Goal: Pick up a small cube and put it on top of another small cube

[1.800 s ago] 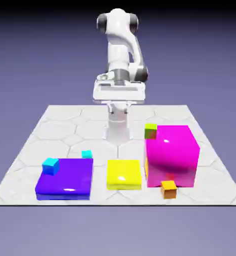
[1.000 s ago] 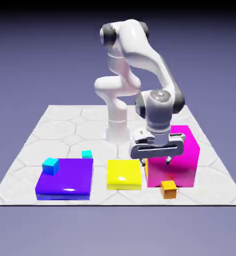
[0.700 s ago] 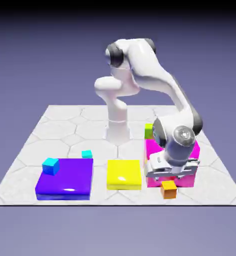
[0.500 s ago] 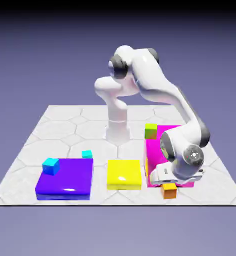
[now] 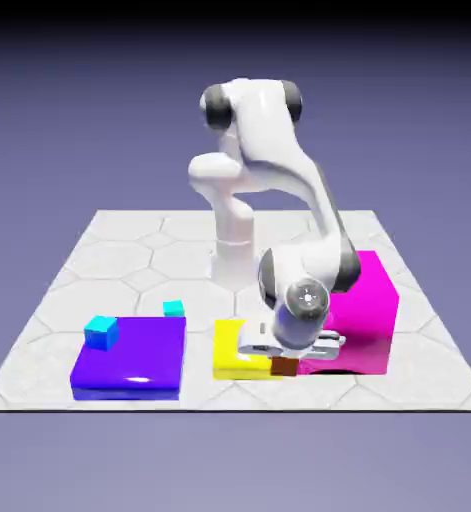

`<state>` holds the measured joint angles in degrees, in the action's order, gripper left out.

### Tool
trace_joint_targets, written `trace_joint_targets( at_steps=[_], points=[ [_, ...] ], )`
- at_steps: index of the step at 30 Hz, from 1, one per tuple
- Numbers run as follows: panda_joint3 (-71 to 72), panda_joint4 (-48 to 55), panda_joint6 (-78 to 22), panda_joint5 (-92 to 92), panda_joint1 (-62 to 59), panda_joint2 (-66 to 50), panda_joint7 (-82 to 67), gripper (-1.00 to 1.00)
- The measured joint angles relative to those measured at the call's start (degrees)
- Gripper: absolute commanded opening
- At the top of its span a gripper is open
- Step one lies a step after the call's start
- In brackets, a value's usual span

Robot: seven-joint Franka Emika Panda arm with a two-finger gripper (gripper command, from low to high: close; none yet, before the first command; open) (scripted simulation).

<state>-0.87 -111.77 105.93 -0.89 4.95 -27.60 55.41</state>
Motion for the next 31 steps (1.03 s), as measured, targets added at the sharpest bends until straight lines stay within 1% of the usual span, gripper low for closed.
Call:
trace_joint_targets(
  at_steps=[18,20,23,27,28,30,31],
  points=[
    [-26.4,-37.4,8.8,0.4,-14.2,28.3,-9.6,-1.0],
    [-26.5,-37.5,8.9,0.4,-16.4,28.4,-9.6,-1.0],
    [-26.5,-37.5,8.9,0.4,-11.1,28.4,-9.6,-1.0],
    [-25.0,-41.8,18.8,-3.2,-13.7,22.0,-12.5,-1.0],
    [-24.8,-42.6,20.7,-3.9,-13.8,20.8,-13.1,1.0],
    [-24.8,-42.6,20.7,-3.7,-13.7,20.8,-12.9,1.0],
    [-25.1,-41.5,18.2,-2.8,-13.6,22.4,-12.2,1.0]
  ],
)
